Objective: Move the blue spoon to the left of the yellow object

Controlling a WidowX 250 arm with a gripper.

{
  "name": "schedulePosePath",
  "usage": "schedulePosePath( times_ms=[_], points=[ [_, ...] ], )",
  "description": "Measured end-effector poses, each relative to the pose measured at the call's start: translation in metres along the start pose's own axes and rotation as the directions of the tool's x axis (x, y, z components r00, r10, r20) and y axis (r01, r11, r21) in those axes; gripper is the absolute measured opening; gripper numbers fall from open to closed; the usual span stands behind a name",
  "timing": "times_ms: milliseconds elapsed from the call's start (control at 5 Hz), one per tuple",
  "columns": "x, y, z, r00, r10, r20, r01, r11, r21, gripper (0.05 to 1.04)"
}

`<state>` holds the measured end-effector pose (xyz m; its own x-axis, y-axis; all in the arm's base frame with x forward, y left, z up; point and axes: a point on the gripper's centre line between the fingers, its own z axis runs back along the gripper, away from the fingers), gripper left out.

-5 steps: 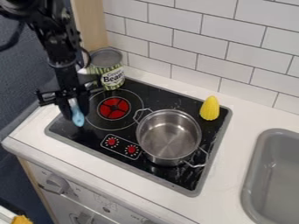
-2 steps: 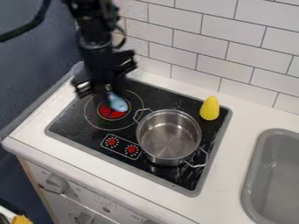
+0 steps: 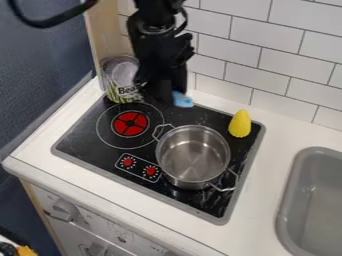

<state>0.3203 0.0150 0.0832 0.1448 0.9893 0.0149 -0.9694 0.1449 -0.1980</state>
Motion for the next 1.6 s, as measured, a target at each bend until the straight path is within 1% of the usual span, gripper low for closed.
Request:
schedulePosePath(
  times_ms=[200, 400, 600, 800, 1000, 1200, 1400, 1600],
  points=[
    [0.003, -0.021, -0.018, 0.995, 0.097, 0.011, -0.098, 0.995, 0.011, 0.323],
    [-0.005, -0.036, -0.043, 0.987, 0.157, 0.024, -0.157, 0.988, 0.007, 0.323],
    [-0.006, -0.046, -0.060, 0.982, 0.183, 0.037, -0.184, 0.982, 0.030, 0.323],
    [-0.004, -0.049, -0.079, 0.976, 0.208, 0.065, -0.212, 0.976, 0.057, 0.323],
    [-0.002, -0.050, -0.093, 0.974, 0.208, 0.092, -0.216, 0.973, 0.080, 0.323],
    [0.002, -0.044, -0.104, 0.971, 0.205, 0.122, -0.219, 0.969, 0.113, 0.323],
    [0.005, -0.044, -0.104, 0.970, 0.198, 0.139, -0.215, 0.970, 0.114, 0.386],
    [0.007, -0.038, -0.105, 0.964, 0.214, 0.157, -0.234, 0.965, 0.121, 0.690]
  ],
)
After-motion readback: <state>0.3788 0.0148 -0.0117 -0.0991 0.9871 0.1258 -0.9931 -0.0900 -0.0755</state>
